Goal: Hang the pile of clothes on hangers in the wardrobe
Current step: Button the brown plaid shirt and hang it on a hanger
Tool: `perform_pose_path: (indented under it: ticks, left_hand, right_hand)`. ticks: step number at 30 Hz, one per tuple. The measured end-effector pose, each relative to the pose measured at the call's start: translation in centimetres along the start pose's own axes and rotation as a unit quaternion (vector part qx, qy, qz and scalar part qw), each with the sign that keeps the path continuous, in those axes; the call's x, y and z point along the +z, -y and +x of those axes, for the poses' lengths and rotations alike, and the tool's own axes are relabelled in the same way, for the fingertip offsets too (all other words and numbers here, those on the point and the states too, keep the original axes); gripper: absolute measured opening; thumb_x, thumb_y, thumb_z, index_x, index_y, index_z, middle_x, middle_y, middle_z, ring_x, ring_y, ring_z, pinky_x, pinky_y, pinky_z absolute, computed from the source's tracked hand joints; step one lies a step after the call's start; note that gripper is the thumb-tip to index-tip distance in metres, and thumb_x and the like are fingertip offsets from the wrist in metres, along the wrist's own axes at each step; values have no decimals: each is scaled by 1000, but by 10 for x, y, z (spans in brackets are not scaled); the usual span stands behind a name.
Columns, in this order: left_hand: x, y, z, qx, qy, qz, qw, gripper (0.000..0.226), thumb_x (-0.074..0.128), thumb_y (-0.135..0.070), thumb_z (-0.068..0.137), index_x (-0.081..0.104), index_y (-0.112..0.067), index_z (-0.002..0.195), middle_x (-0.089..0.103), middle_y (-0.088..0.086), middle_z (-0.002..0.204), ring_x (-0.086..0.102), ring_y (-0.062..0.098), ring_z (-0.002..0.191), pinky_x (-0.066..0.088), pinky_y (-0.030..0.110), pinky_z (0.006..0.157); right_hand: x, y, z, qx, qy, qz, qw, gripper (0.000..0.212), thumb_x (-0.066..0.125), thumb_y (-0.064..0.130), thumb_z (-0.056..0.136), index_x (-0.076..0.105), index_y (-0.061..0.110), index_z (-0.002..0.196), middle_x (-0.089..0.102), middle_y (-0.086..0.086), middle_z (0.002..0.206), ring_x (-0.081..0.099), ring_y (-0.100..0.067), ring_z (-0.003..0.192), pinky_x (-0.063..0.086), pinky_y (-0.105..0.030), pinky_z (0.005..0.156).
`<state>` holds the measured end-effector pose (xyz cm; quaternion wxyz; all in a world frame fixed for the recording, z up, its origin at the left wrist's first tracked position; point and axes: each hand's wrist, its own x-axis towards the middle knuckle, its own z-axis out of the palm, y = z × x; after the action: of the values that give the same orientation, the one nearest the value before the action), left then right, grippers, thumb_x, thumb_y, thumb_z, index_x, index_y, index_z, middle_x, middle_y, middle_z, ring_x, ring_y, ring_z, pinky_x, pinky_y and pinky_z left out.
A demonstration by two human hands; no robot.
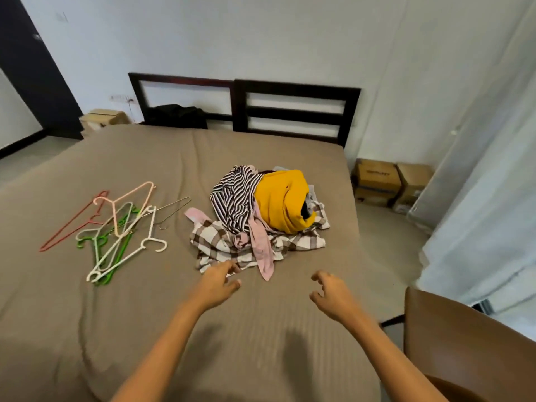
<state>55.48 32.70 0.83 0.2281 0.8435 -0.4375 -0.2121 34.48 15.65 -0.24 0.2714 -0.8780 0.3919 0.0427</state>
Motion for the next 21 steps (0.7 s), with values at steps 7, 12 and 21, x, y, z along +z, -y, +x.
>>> perform_pose_path:
  ticks: [7, 12, 21]
  left_hand:
    - [8, 81, 95, -54, 37, -60, 996, 21, 62, -23, 87, 58, -15, 107, 58, 0, 105, 53, 5, 73, 39, 22, 71]
    - [26, 140, 136, -115, 24, -109, 987, 22, 62, -19, 86, 59, -11, 107, 62, 1, 102, 60, 17, 87, 45, 27, 78]
    - [78, 225, 260, -98, 1, -27, 995, 60, 59, -10, 83, 39, -20, 138, 38, 13, 136, 46, 31, 122, 40, 36, 99]
  right_hand:
    - [42, 37, 122, 50, 78, -9, 996, 41, 56, 20, 90, 47, 8, 128, 52, -12, 130, 51, -24, 118, 39, -25, 88]
    - [74, 66, 211, 31, 96, 0, 995, 48, 59, 19, 86, 46, 4, 130, 52, -17, 129, 47, -30, 120, 38, -28, 91]
    - [169, 99, 360, -78, 26, -143, 986, 70, 55, 13, 88, 24, 43, 143, 11, -15, 151, 26, -41, 128, 32, -48, 106]
